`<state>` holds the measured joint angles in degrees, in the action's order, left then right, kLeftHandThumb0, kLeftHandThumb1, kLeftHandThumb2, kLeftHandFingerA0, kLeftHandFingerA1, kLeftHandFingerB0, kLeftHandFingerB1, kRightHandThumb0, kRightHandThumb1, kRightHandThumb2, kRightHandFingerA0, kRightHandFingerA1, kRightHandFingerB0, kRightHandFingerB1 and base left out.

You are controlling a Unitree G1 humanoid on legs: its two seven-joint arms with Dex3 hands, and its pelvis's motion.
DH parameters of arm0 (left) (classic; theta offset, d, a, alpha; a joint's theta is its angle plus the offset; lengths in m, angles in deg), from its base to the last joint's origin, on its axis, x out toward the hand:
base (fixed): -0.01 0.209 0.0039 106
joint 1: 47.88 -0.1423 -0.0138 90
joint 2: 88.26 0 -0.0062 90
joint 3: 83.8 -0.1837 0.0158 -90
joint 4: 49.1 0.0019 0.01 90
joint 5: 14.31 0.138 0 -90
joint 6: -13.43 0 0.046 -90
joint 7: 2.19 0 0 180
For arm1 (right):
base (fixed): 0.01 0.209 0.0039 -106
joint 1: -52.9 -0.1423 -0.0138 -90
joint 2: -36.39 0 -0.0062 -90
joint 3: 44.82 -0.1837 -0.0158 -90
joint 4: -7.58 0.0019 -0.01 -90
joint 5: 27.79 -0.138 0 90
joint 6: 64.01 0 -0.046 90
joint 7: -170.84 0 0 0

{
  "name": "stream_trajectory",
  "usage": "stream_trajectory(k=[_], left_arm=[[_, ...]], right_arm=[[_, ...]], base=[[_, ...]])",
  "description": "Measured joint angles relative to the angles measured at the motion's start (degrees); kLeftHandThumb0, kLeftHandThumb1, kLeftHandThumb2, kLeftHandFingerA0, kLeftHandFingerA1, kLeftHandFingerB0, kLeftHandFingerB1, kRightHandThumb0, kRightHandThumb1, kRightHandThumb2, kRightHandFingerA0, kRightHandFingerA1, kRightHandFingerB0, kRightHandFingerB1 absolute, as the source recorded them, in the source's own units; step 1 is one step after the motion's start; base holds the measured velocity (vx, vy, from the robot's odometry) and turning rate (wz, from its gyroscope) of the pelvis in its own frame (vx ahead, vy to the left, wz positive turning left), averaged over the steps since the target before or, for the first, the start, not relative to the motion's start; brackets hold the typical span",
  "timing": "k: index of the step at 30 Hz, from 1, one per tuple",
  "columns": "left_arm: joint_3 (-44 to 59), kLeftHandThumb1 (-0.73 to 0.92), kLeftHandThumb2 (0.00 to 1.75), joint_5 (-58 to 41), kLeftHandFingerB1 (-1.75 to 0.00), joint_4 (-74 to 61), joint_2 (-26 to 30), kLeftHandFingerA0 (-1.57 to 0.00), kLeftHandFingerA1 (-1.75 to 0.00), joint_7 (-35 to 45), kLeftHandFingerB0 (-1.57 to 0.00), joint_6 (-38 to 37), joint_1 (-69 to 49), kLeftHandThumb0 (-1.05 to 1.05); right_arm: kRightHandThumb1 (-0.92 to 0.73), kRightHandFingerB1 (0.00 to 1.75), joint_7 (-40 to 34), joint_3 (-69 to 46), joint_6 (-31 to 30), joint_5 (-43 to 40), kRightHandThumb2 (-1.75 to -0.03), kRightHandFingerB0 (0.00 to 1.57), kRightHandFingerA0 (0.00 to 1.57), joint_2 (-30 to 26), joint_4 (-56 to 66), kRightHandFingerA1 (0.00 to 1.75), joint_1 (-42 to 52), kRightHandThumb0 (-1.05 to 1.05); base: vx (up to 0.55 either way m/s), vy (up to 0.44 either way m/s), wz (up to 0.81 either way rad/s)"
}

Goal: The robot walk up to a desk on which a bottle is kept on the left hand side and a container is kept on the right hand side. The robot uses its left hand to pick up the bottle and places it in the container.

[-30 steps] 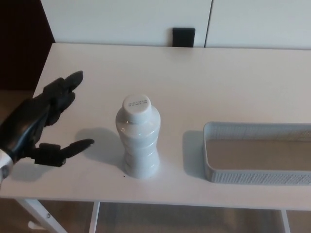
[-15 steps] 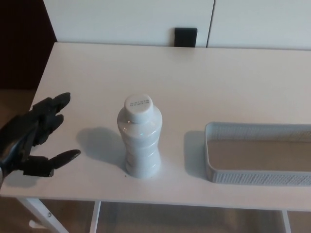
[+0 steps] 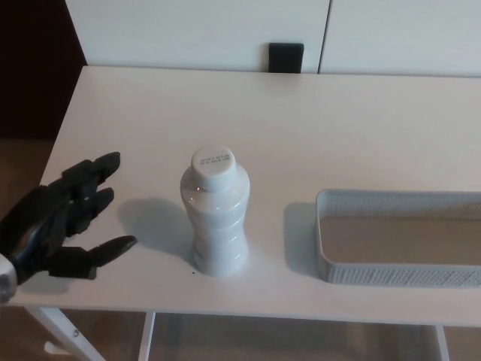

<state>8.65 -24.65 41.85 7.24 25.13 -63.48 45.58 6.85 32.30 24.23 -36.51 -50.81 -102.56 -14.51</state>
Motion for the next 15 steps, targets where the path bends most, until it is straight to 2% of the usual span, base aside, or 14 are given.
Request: stream_trajectory(k=[12,15], left_arm=[[-4.46,0.26,0.59,1.13,0.00,-2.50,-2.07,0.00,-0.03,-0.58,0.00,1.77,-1.64,-0.38],[-5.34,0.24,0.59,1.30,-0.05,-2.70,-2.79,0.00,-0.08,-0.80,0.00,1.77,-2.41,-0.32]], right_arm=[[-0.62,0.50,-0.02,0.88,0.11,0.90,-0.58,0.56,0.61,-0.15,-0.47,0.55,-0.46,-0.31],[-0.62,0.51,0.13,0.93,0.26,1.06,-0.58,0.54,0.57,-0.22,-0.78,0.56,-0.46,-0.31]], base=[[0.00,0.000,0.00],[0.00,0.000,0.00]])
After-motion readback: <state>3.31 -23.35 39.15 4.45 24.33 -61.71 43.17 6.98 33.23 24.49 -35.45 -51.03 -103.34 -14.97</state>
